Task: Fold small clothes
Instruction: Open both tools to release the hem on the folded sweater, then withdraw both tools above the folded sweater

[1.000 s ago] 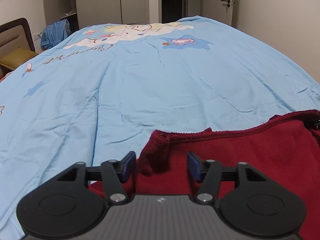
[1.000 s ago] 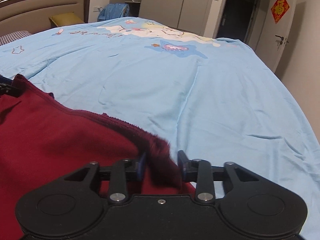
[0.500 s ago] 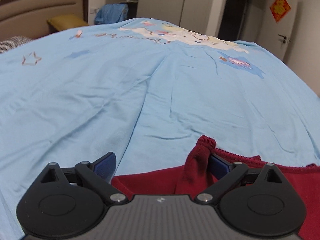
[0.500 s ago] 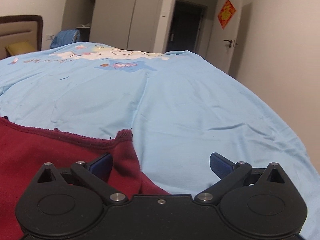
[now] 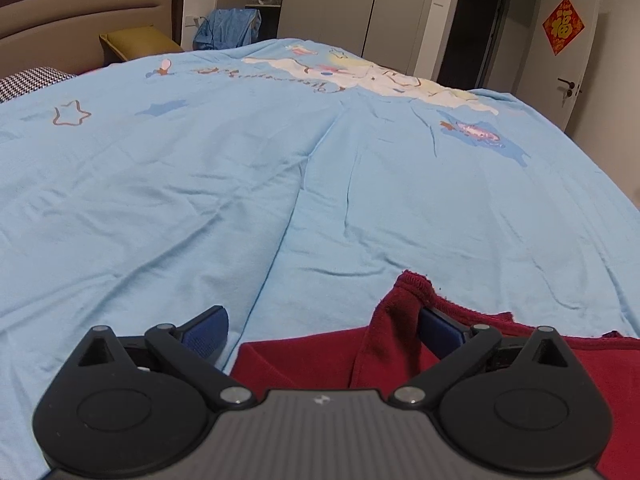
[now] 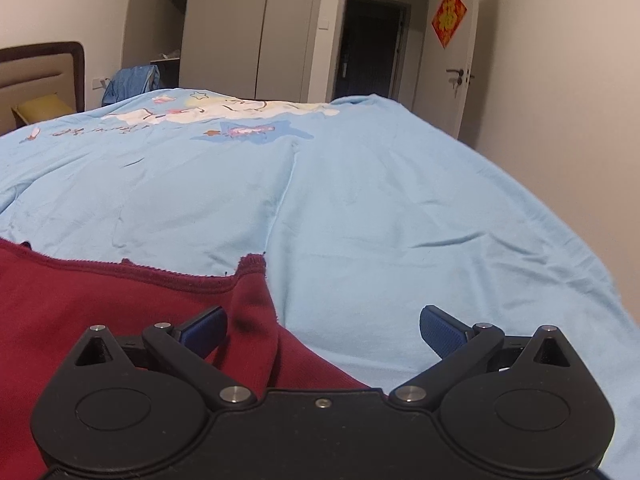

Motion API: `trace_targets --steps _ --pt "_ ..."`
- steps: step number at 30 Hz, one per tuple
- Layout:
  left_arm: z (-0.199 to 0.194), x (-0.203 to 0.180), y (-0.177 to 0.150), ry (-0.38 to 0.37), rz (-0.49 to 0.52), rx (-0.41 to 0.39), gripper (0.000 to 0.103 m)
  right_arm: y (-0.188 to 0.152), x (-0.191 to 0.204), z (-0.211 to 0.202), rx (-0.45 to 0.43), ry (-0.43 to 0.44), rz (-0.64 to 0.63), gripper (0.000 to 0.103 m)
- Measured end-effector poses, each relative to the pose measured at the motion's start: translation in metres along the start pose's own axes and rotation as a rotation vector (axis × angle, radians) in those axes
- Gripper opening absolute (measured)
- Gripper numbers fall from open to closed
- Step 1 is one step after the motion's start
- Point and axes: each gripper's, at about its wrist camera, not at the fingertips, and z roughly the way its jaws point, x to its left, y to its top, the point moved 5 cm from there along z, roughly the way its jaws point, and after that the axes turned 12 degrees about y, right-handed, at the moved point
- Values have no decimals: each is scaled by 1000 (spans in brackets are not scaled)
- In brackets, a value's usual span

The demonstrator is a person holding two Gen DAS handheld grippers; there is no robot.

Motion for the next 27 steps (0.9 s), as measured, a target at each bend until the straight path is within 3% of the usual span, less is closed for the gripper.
trace_targets --steps 4,12,20,27 --pt "-31 7 1 -11 1 -51 103 0 21 -31 -44 11 -77 102" --pt "-83 16 -19 -39 9 -93 103 -10 94 -78 -95 123 -210 102" --pt "-115 26 -50 -68 -1 -81 103 -26 160 -86 -93 227 -264 102" --pt "-133 44 -79 -55 -52 -59 103 -53 181 -82 -57 217 -304 102"
